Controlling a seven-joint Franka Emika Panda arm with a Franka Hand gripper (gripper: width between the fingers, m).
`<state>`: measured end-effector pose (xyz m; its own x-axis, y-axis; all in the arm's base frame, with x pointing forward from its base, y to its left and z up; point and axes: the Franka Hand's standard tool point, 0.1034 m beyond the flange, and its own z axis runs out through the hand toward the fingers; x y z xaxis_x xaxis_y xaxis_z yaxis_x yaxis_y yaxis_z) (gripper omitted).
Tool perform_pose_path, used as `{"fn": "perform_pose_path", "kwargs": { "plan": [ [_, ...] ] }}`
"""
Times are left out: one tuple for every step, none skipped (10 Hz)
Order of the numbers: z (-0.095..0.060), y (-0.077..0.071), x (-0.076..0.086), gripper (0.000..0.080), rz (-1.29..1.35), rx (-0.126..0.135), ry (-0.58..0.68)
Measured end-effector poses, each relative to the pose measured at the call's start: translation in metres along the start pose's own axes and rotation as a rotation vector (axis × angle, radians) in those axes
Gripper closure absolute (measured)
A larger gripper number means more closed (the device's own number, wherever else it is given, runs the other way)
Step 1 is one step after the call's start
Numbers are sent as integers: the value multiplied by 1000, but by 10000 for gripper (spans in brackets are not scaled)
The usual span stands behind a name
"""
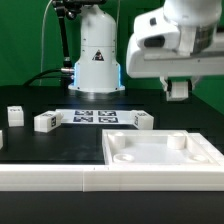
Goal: Assemble one leg
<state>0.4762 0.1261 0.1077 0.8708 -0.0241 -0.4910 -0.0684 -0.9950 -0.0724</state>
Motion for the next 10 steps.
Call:
{"fn": "perform_pose_path", "kwargs": {
  "plan": [
    [-20,1,8,507,-37,-47,87],
    [-29,-2,13,507,-50,-53,145],
    [-29,-3,18,507,-53,-45,218],
    [-29,-4,18,507,-57,-37,295],
    [-29,-5,20,507,-62,-29,376],
    [-29,-5,21,507,-68,-22,446],
    [-28,-5,22,507,-70,-18,480],
    [-42,-7,35,507,-98,-21,588],
    [-50,-9,41,507,-113,-15,661],
    [-65,-10,50,507,-153,-19,740]
  ]
}}
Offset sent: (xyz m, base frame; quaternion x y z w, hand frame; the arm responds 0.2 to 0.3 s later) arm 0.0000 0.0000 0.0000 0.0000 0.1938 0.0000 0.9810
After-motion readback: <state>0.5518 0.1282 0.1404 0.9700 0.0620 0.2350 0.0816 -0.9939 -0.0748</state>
